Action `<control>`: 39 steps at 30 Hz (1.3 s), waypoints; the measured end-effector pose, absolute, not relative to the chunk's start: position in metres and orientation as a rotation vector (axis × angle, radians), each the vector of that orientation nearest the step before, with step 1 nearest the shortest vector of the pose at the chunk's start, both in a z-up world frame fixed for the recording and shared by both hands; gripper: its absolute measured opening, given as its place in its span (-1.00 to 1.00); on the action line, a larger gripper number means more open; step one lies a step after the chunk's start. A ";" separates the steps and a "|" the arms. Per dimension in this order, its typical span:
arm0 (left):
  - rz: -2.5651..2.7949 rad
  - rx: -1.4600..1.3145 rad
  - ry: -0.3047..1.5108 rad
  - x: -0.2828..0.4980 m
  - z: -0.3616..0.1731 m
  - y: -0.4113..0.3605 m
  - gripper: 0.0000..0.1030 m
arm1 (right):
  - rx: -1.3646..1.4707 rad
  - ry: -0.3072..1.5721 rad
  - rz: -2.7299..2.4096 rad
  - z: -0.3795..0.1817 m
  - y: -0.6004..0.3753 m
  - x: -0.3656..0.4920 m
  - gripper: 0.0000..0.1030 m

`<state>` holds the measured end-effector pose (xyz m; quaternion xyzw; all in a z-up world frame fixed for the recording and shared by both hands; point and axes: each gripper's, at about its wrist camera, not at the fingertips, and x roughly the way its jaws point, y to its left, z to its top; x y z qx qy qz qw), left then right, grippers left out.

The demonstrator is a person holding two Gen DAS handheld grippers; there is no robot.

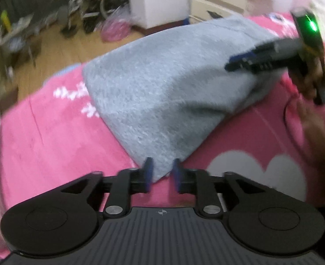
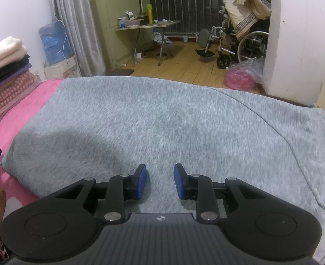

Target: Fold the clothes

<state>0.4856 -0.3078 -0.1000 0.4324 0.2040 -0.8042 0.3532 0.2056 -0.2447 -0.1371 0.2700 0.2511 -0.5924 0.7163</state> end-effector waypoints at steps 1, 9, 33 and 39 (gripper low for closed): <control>-2.069 1.096 0.572 0.486 -0.100 -0.311 -0.21 | 0.599 0.555 -1.312 -0.137 -0.245 0.206 -0.43; -1.992 1.035 0.672 0.485 -0.107 -0.320 -0.78 | 0.606 0.534 -1.318 -0.140 -0.244 0.205 -0.42; -1.872 0.957 0.747 0.487 -0.107 -0.328 -0.84 | 0.642 0.479 -1.387 -0.144 -0.239 0.212 -0.40; -1.887 0.933 0.745 0.490 -0.109 -0.325 -0.84 | 0.625 0.494 -1.376 -0.144 -0.239 0.213 -0.40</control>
